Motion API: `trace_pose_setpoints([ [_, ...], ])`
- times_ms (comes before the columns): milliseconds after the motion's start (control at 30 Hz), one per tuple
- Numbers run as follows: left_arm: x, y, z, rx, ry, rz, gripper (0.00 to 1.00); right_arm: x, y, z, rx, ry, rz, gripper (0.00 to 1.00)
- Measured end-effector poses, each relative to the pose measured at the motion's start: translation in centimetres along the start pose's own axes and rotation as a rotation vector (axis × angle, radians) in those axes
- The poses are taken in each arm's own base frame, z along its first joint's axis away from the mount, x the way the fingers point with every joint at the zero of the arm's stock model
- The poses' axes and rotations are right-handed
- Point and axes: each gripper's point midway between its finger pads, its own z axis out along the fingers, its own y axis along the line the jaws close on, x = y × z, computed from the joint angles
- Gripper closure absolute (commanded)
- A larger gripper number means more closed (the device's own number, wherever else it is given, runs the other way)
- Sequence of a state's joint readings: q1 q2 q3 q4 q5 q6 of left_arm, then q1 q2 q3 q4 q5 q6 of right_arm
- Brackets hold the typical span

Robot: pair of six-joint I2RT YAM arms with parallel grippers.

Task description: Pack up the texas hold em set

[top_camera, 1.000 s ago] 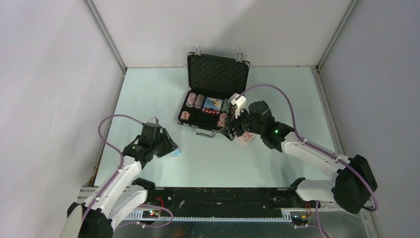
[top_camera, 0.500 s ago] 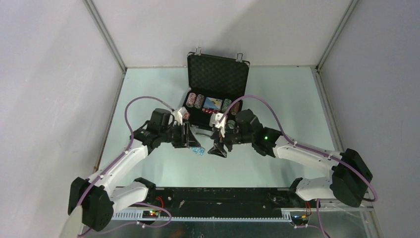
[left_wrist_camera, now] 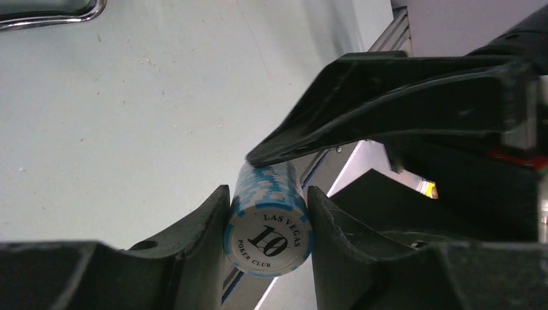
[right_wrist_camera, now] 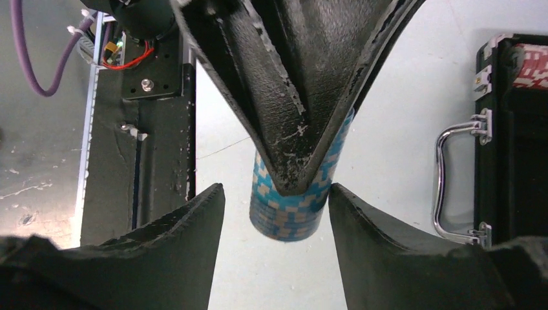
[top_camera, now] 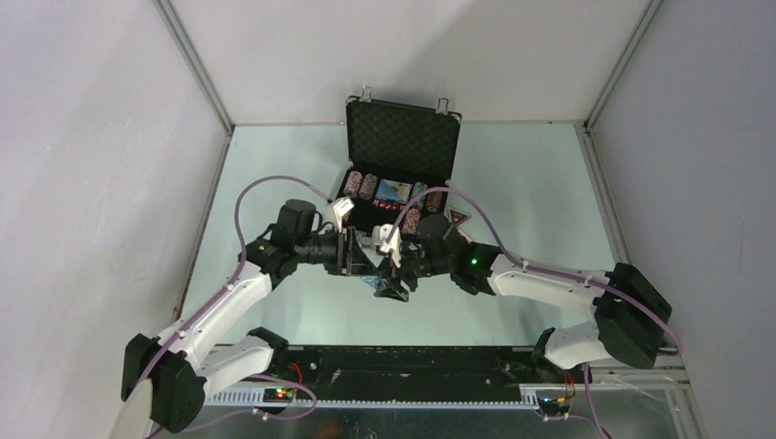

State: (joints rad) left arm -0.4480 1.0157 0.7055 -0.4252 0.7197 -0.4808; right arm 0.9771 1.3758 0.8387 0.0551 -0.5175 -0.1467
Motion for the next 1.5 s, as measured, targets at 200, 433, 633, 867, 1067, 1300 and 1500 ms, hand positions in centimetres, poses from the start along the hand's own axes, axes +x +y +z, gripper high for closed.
trace_pose_setpoints([
  [200, 0.1, -0.7, -0.1, 0.032, 0.003, 0.014, 0.99, 1.1, -0.1, 1.2, 0.007, 0.038, 0.025, 0.5],
  [433, -0.3, -1.0, 0.0, 0.044, -0.011, 0.025, 0.98, 0.3, -0.2, 1.6, 0.018, 0.009, 0.063, 0.38],
  [633, -0.4, -1.1, 0.0, 0.052, -0.016, 0.03, 0.98, -0.2, -0.2, 1.7, 0.026, -0.009, 0.073, 0.47],
  [867, -0.3, -1.3, -0.2, 0.057, -0.022, 0.038, 0.97, -0.6, -0.4, 1.7, 0.039, -0.023, 0.087, 0.53],
  [1067, -0.1, -1.3, -0.4, 0.06, -0.032, 0.043, 0.85, -0.7, -0.4, 1.7, 0.042, -0.028, 0.104, 0.77],
  [1300, -1.0, -1.0, -0.9, 0.011, -0.092, 0.04, 0.13, -1.0, -0.8, 1.7, 0.062, -0.041, 0.13, 0.93],
  [1500, -4.3, 0.9, -4.4, -0.137, -0.336, 0.029, 0.0, 0.1, -3.9, 1.6, 0.207, -0.031, 0.267, 0.93],
])
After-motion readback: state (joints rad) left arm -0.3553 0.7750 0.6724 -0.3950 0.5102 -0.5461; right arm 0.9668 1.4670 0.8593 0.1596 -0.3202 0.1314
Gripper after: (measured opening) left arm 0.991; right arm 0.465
